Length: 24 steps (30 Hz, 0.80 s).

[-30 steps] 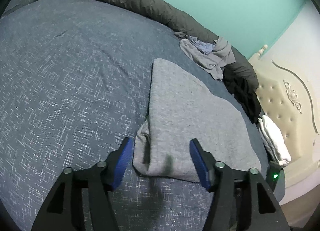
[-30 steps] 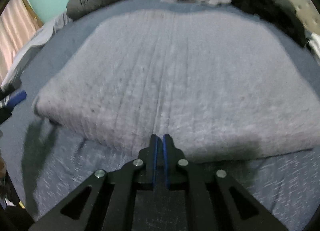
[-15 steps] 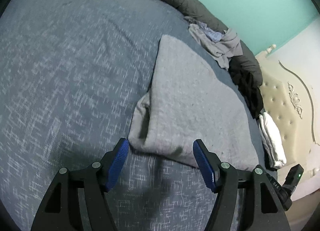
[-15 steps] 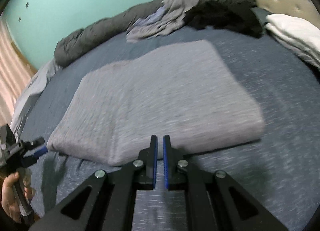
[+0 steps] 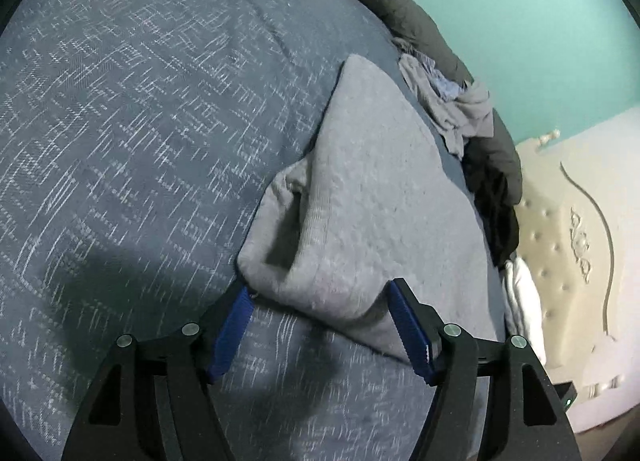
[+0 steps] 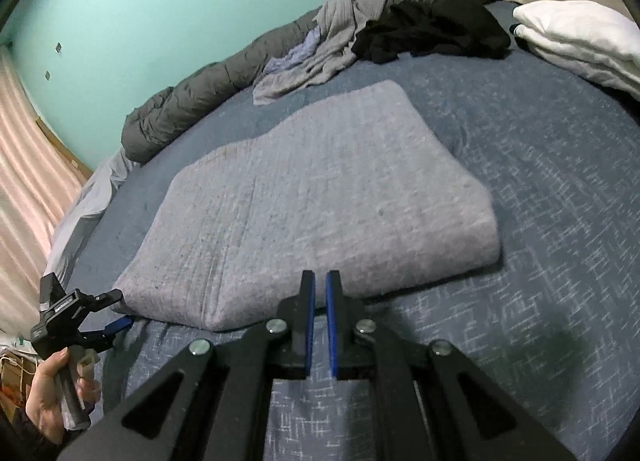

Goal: Fold clothes
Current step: 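Grasp the folded sweatshirt corner with the left tool and lift it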

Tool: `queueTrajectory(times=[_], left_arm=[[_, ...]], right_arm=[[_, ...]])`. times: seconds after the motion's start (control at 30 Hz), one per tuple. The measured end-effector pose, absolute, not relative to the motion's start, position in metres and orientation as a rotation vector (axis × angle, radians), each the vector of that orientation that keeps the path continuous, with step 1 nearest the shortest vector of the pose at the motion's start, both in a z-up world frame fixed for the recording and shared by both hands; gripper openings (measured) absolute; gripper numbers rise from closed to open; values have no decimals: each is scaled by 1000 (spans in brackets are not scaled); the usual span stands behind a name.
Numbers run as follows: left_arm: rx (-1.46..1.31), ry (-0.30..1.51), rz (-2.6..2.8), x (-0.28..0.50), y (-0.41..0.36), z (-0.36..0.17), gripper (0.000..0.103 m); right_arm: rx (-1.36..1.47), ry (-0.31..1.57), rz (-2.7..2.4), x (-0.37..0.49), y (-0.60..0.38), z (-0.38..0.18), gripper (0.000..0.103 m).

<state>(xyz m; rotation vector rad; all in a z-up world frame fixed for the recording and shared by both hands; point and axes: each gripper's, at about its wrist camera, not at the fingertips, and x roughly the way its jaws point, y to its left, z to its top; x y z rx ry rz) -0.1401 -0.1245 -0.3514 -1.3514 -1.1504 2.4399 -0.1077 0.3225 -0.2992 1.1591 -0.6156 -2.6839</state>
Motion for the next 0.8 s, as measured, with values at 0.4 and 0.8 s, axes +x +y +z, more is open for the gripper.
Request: queueTrajectory(times=[0.4,0.8], left_arm=[[-1271,-1061,2502,-145,-112,-350,19],[-1077,-943,2522,-154,-72,-279,10]], right_arm=[[1141,-705,-2664,-109,341,-308,5],[1102,-775,-2687,-104,365,-303,5]])
